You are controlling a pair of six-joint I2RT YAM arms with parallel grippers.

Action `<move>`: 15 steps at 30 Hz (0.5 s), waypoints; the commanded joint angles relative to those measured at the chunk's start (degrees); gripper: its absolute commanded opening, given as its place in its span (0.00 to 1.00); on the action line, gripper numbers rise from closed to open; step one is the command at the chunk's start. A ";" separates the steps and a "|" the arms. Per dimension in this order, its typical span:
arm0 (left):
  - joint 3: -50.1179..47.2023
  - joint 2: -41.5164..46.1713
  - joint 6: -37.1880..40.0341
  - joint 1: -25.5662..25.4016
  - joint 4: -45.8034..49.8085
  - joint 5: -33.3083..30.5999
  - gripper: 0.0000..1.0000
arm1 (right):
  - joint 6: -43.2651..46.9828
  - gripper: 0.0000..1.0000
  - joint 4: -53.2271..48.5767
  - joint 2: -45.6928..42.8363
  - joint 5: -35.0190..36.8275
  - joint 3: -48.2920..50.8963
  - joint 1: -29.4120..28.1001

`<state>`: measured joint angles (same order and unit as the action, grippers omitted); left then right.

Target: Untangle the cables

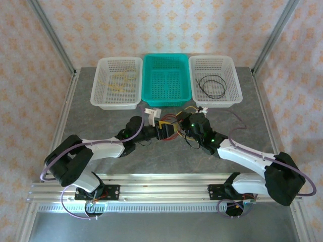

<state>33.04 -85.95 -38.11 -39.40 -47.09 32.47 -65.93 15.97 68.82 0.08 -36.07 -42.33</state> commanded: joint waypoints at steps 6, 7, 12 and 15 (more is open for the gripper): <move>2.64 -1.73 -0.31 -1.41 -3.20 1.56 0.62 | -1.28 0.00 2.40 -0.96 -0.85 0.73 0.16; 2.69 -1.93 -0.30 -1.47 -3.28 1.50 0.61 | -1.45 0.00 2.48 -0.93 -0.95 0.72 0.16; 3.06 -2.71 -0.04 -1.47 -2.90 1.28 0.55 | -1.66 0.00 2.49 -2.92 -1.14 0.57 0.14; 3.43 -3.04 -0.04 -1.47 -2.94 1.36 0.50 | -1.97 0.00 2.31 -3.67 -1.13 0.68 0.14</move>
<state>34.79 -88.38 -38.09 -40.53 -47.75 32.82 -67.07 16.78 66.94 -1.13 -35.83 -42.33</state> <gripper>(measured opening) 0.506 0.051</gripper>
